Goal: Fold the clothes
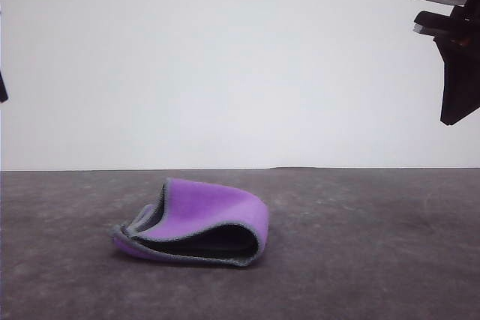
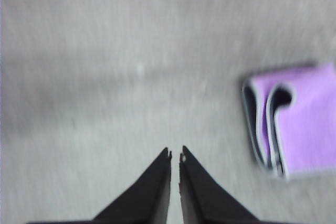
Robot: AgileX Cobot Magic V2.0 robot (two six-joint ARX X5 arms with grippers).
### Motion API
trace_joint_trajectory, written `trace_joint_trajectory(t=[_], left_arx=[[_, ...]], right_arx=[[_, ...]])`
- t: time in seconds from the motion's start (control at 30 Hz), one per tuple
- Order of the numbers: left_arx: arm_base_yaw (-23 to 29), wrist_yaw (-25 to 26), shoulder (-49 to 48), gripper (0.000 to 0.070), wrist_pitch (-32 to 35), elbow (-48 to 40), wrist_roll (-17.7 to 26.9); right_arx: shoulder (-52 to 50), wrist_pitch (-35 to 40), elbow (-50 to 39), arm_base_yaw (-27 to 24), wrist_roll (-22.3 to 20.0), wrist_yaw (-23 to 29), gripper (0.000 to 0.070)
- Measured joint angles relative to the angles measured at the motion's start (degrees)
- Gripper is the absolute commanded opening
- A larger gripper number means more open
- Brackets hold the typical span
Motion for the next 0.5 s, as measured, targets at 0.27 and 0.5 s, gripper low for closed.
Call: trace_joint_trajectory(t=[0.27,0.5], left_arx=[[0.05,-0.5,-22.74,0.0016,21.31,-23.31,-0.75],[0.3,-5.05,-40.2,0.0016,24.54,-36.06,-0.79]], right_arx=[[0.0,0.02,-0.02,0.0,0.0,0.0,0.0003],[0.0,0.02,-0.02,0.0,0.0,0.0,0.0003]])
